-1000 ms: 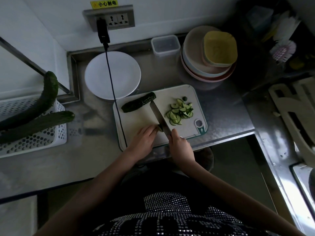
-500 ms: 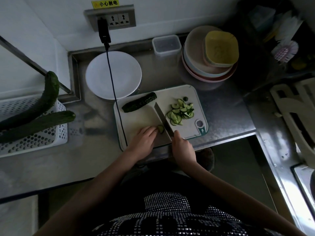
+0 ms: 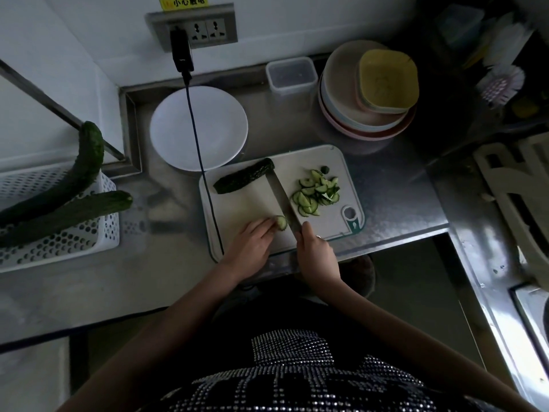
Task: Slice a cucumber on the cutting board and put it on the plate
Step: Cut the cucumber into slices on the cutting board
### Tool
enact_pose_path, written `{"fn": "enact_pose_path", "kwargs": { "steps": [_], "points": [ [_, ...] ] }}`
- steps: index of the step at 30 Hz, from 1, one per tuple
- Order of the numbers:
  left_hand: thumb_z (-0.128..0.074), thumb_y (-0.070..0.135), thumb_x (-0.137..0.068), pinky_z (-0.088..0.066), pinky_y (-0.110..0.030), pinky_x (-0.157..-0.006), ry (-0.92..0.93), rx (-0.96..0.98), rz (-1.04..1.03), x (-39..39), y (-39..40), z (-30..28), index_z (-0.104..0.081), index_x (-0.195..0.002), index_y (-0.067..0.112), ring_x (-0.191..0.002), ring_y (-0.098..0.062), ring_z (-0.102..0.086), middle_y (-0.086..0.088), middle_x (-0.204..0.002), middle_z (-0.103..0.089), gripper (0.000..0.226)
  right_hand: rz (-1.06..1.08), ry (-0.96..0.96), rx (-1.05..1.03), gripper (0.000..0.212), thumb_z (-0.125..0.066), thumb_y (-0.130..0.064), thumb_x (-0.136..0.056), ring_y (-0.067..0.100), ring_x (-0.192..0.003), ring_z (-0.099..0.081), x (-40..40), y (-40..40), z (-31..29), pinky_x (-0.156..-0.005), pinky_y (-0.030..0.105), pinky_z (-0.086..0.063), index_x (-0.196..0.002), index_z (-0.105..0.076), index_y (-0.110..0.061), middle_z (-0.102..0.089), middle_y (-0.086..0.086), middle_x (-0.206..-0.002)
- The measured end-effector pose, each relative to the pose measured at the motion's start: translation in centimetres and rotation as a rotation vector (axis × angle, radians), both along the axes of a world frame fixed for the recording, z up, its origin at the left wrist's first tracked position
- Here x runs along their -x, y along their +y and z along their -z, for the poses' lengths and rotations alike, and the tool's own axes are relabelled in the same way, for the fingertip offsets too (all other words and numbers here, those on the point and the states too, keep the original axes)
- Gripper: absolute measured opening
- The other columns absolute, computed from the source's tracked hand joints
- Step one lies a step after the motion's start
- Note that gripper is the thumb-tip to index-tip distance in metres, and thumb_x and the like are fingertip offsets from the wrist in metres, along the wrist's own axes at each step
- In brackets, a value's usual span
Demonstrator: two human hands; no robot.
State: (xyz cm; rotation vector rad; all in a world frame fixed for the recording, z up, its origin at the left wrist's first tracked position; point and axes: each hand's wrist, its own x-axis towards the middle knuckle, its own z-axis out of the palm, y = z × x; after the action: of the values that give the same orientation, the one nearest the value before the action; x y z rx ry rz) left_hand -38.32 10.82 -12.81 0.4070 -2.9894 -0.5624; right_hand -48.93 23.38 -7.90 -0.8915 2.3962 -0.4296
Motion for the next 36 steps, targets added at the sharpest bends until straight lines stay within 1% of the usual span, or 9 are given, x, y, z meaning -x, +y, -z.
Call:
{"fn": "enact_pose_path", "kwargs": {
  "steps": [6,9,12,16,22,25,30,33,36],
  "points": [
    [-0.035,0.016,-0.078,-0.050,-0.038,-0.090,-0.023,0.005,0.031,-0.3,0.1,0.2,-0.068,-0.110,0.000,-0.117,-0.022,-0.042,-0.012,-0.118,-0.064,0.049,-0.071,0.014,-0.157,0.009,-0.036,-0.009,-0.098,0.040,-0.087,-0.063,-0.1,-0.4,0.6,-0.065,0.040,-0.044,-0.106,-0.034,-0.012,-0.065,0.019,-0.093],
    [-0.035,0.016,-0.077,-0.050,-0.037,-0.091,-0.019,-0.005,0.027,-0.2,0.0,0.1,-0.069,-0.107,-0.001,-0.116,-0.022,-0.042,-0.013,-0.118,-0.063,0.048,-0.033,-0.010,-0.109,0.002,-0.035,-0.015,-0.100,0.042,-0.085,-0.061,0.1,-0.3,0.1,-0.062,0.039,-0.038,-0.101,-0.035,-0.013,-0.064,0.022,-0.092],
    [-0.036,0.017,-0.078,-0.051,-0.035,-0.089,-0.014,-0.008,0.037,-0.2,0.1,0.2,-0.069,-0.107,0.000,-0.114,-0.022,-0.043,-0.012,-0.117,-0.064,0.047,-0.009,0.008,-0.043,0.008,-0.035,-0.020,-0.101,0.042,-0.080,-0.060,0.3,0.0,-0.4,-0.058,0.037,-0.035,-0.097,-0.035,-0.012,-0.063,0.022,-0.087],
    [-0.033,0.017,-0.076,-0.051,-0.035,-0.088,-0.008,-0.001,0.032,-0.2,0.1,0.0,-0.066,-0.112,0.000,-0.114,-0.021,-0.042,-0.011,-0.118,-0.064,0.052,-0.051,0.004,-0.050,0.011,-0.035,-0.022,-0.102,0.042,-0.080,-0.061,-0.1,-0.1,-0.4,-0.058,0.037,-0.036,-0.100,-0.036,-0.011,-0.063,0.021,-0.087],
    [-0.035,0.015,-0.075,-0.051,-0.038,-0.087,0.006,-0.001,0.010,-0.6,0.2,0.1,-0.068,-0.108,-0.002,-0.110,-0.023,-0.043,-0.014,-0.112,-0.065,0.049,-0.018,0.044,0.014,0.009,-0.035,-0.019,-0.101,0.041,-0.074,-0.060,0.2,0.2,-0.6,-0.055,0.037,-0.036,-0.098,-0.036,-0.011,-0.062,0.019,-0.081],
    [-0.034,0.014,-0.076,-0.052,-0.039,-0.088,0.010,-0.002,-0.015,-0.7,0.1,0.3,-0.068,-0.107,-0.003,-0.108,-0.027,-0.052,-0.015,-0.113,-0.065,0.049,0.023,0.050,0.036,0.008,-0.035,-0.017,-0.100,0.041,-0.072,-0.060,0.3,0.3,-0.6,-0.056,0.040,-0.041,-0.100,-0.037,-0.010,-0.062,0.020,-0.079],
    [-0.034,0.013,-0.076,-0.051,-0.042,-0.089,0.006,-0.025,-0.052,-0.4,0.2,0.1,-0.066,-0.110,-0.004,-0.105,-0.033,-0.060,-0.016,-0.115,-0.063,0.049,0.010,0.054,0.032,0.008,-0.034,-0.018,-0.101,0.040,-0.072,-0.059,0.2,0.1,-0.5,-0.055,0.038,-0.039,-0.101,-0.037,-0.010,-0.062,0.019,-0.081],
    [-0.053,0.001,-0.071,-0.051,-0.044,-0.089,0.028,-0.050,-0.069,0.0,0.2,0.0,-0.064,-0.112,-0.006,-0.106,-0.035,-0.059,-0.018,-0.116,-0.062,0.042,0.052,0.060,0.038,0.010,-0.033,-0.018,-0.101,0.040,-0.073,-0.060,0.5,0.0,-0.6,-0.058,0.041,-0.045,-0.102,-0.039,-0.010,-0.062,0.020,-0.081],
    [-0.071,-0.008,-0.061,-0.050,-0.044,-0.090,0.038,-0.059,-0.084,0.7,0.2,-0.1,-0.064,-0.110,-0.007,-0.106,-0.035,-0.059,-0.018,-0.115,-0.062,0.050,0.092,0.055,0.043,0.011,-0.034,-0.018,-0.100,0.041,-0.074,-0.060,0.8,0.0,-0.6,-0.061,0.046,-0.049,-0.103,-0.040,-0.010,-0.063,0.021,-0.082]
  ]
}}
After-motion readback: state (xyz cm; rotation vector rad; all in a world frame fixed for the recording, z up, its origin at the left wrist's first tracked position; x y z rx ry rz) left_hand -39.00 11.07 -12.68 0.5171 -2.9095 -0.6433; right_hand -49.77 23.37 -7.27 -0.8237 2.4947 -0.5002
